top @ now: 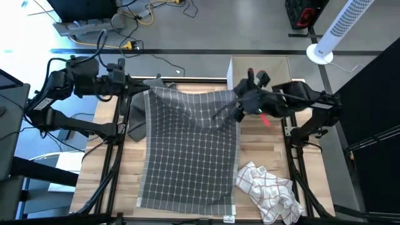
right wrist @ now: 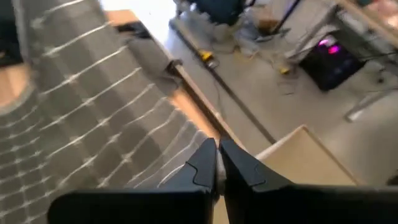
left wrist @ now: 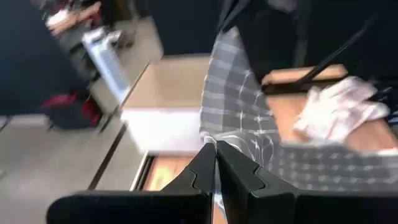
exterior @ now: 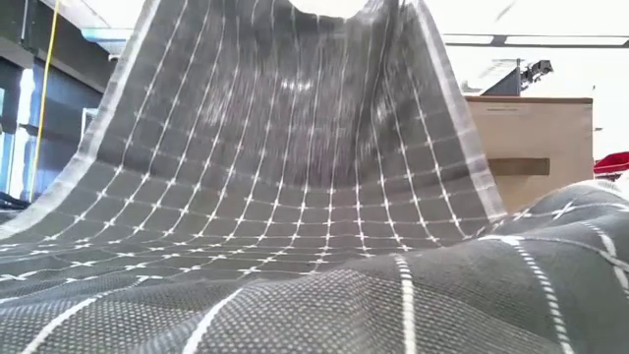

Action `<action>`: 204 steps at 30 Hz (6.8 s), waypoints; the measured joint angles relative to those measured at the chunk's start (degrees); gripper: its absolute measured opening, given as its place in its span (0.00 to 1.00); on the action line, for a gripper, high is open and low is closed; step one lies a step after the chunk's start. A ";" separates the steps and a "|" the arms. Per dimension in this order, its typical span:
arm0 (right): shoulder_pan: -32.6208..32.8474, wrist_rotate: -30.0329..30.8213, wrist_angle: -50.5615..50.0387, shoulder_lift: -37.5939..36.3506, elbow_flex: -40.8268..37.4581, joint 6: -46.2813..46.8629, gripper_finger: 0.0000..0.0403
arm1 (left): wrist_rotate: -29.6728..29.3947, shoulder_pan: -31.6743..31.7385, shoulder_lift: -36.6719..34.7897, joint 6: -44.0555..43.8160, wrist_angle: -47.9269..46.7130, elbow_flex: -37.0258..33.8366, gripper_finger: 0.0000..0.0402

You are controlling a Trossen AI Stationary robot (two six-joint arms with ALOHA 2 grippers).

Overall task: Fold towel
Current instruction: Fold the gray checkered towel

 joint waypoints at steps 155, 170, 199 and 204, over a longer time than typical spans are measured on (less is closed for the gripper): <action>28.86 -64.17 67.54 11.99 -55.23 18.59 0.00 | 21.55 -60.57 21.29 -58.36 37.45 -49.48 0.00; 29.62 -66.74 60.52 11.95 -55.23 21.23 0.23 | 21.33 -60.55 21.95 -61.78 39.82 -49.46 0.22; 8.34 -40.00 51.59 5.04 -67.98 27.42 0.00 | -15.34 -46.01 21.60 -63.46 33.64 -61.90 0.01; 5.66 -36.95 52.29 5.04 -70.27 29.09 0.00 | -15.34 -45.38 21.34 -66.54 30.04 -63.66 0.00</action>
